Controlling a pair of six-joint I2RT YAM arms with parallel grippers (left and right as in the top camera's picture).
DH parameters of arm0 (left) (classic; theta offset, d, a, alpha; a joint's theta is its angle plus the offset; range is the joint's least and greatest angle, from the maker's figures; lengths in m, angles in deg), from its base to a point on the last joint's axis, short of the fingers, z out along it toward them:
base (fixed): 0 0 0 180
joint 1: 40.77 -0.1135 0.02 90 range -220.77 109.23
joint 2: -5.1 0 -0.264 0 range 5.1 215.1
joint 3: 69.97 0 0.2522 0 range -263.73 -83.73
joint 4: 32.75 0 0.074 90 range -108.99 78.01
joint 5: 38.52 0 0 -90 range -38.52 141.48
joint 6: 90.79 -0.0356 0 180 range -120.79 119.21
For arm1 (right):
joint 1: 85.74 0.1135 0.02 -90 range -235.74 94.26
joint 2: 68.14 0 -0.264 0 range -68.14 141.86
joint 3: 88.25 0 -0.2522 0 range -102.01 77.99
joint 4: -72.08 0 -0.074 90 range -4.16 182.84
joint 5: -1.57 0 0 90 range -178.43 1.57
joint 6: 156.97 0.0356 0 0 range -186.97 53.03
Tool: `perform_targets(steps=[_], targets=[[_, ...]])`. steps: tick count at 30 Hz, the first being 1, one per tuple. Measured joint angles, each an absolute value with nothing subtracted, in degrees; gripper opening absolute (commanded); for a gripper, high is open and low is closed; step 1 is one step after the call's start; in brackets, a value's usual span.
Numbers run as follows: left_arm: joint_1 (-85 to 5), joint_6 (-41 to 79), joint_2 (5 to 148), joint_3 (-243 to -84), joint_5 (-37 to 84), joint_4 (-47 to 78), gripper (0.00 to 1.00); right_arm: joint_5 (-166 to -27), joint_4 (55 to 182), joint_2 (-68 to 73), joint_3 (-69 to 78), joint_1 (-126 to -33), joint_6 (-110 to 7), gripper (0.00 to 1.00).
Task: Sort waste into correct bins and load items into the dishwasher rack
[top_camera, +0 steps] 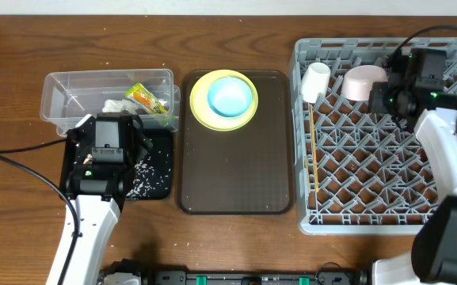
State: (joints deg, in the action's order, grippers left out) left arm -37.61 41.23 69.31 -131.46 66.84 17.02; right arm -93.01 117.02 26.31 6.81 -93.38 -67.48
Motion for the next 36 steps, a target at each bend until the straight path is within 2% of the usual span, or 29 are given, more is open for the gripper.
perform_targets(steps=[11, 16, 23, 26, 36], targets=[[-37.6, 41.2, 69.3, -131.5, 66.8, 17.0, 0.92, -93.1, 108.7, 23.6, 6.8, -93.4, -67.5, 0.04], [-37.6, 41.2, 69.3, -131.5, 66.8, 17.0, 0.92, -93.1, 101.5, 27.3, 6.8, -93.4, -67.6, 0.10], [-37.6, 41.2, 69.3, -131.5, 66.8, 17.0, 0.92, -93.1, 97.8, 35.1, 6.8, -93.4, -67.7, 0.08], [-37.6, 41.2, 69.3, -131.5, 66.8, 17.0, 0.92, -92.9, 98.7, 35.3, 6.4, -93.4, -67.7, 0.01], [-37.6, 41.2, 69.3, -131.5, 66.8, 17.0, 0.92, -93.6, 110.0, 31.6, 5.8, -93.3, -67.6, 0.01]])
